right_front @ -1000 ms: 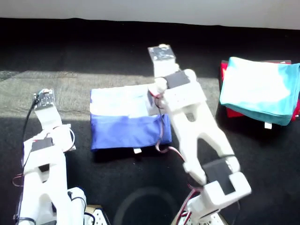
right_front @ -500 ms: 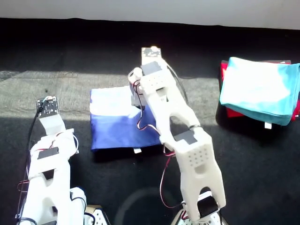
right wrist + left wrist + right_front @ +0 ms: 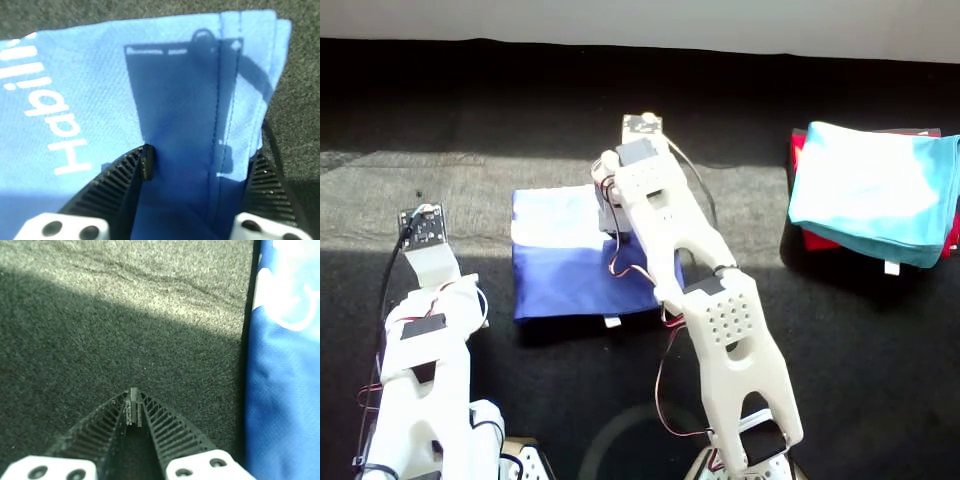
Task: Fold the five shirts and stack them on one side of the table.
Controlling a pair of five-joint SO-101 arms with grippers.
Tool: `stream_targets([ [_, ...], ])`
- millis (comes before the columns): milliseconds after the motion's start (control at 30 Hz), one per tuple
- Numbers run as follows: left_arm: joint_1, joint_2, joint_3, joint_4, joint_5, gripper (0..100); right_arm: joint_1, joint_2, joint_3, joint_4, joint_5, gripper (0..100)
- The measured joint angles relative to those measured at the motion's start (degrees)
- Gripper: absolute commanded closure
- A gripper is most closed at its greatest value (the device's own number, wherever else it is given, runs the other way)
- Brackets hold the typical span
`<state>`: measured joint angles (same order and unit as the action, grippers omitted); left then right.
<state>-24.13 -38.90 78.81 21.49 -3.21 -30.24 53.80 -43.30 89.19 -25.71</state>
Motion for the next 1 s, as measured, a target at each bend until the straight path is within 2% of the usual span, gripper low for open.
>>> stream_targets([
  [33,0.0,0.0,0.0,0.0,0.0,99,0.09,0.0,0.0,0.53,0.35,99.8],
  [67,0.0,0.0,0.0,0.0,0.0,99,0.09,0.0,0.0,0.88,1.41,96.4],
  [133,0.0,0.0,0.0,0.0,0.0,99,0.18,0.0,0.0,1.93,3.96,99.7],
  [300,0.0,0.0,0.0,0.0,0.0,99,2.02,0.09,-1.58,4.75,9.14,99.2],
  [533,0.0,0.0,0.0,0.0,0.0,99,9.41,-0.79,-11.96,10.73,21.89,99.2],
  [800,0.0,0.0,0.0,0.0,0.0,99,21.71,-18.2,-17.49,11.34,25.85,99.2],
  [1000,0.0,0.0,0.0,0.0,0.0,99,27.34,-29.71,-17.85,11.34,35.25,99.2],
])
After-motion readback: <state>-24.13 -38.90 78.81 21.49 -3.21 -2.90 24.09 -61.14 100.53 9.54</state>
